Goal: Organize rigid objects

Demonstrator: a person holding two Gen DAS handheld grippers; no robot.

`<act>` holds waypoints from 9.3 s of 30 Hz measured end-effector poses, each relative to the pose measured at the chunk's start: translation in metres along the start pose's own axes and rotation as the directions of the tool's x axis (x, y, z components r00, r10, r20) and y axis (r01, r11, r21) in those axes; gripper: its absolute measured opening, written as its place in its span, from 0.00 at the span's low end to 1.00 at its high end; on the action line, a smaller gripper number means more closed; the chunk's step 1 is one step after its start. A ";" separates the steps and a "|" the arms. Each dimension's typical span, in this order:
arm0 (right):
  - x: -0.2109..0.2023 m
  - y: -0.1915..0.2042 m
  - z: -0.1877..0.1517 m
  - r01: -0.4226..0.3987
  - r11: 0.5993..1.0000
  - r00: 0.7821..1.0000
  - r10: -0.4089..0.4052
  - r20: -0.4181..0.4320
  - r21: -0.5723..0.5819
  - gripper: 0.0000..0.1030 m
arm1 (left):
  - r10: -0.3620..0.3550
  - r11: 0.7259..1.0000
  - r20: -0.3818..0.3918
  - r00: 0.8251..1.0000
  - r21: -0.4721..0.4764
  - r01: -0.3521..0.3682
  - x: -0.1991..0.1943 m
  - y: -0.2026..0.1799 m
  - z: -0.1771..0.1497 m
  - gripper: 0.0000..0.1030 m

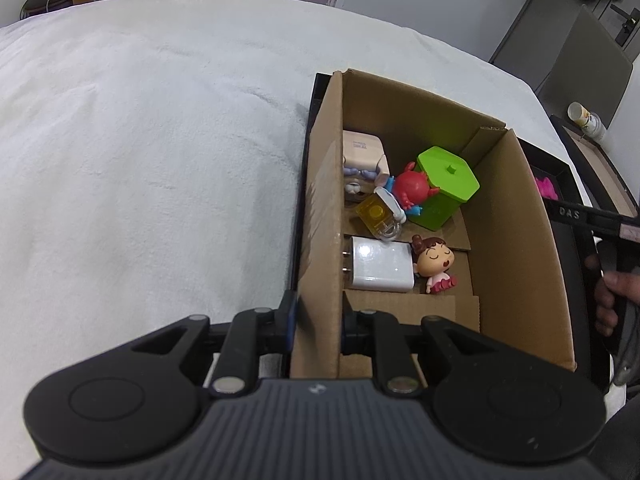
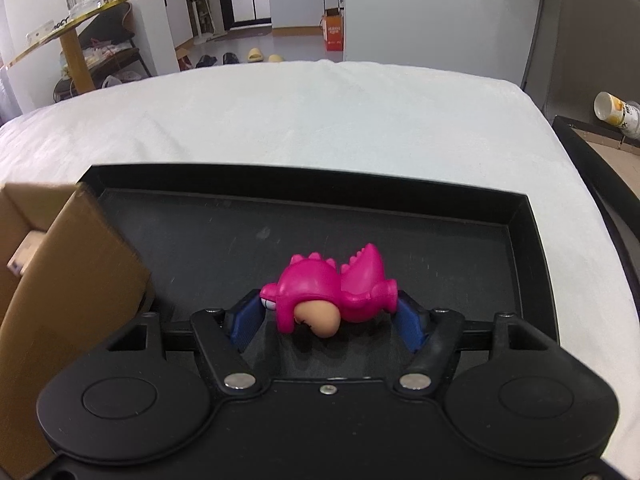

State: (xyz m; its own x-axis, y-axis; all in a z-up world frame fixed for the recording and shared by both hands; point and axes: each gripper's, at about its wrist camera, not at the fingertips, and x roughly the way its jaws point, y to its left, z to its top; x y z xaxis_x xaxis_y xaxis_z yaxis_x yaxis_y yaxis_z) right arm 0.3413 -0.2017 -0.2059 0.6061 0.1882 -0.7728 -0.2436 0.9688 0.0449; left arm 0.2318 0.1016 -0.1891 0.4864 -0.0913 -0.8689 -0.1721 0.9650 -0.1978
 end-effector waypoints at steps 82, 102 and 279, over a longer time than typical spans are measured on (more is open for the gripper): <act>-0.076 0.184 0.030 -0.031 0.833 0.991 -0.048 -0.127 -0.553 0.67 | -0.064 0.997 0.166 0.984 0.048 0.057 -0.040 0.003 -0.016 0.09; -0.107 0.145 0.031 -0.074 0.912 0.993 0.029 -0.117 -0.404 0.67 | -0.054 0.997 0.163 0.985 0.057 0.046 -0.037 0.002 -0.016 0.09; -0.352 0.074 -0.092 -0.077 0.977 0.979 0.036 0.200 0.200 1.00 | -0.045 0.979 0.315 0.948 0.205 -0.022 -0.280 -0.066 -0.091 0.91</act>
State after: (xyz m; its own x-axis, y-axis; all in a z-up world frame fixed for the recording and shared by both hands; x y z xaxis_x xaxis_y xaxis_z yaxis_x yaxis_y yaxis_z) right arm 0.0399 -0.2107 0.0107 0.7362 0.2514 -0.6284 -0.1329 0.9641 0.2300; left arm 0.0295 0.0412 0.0261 0.7384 -0.0524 -0.6723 -0.0034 0.9967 -0.0815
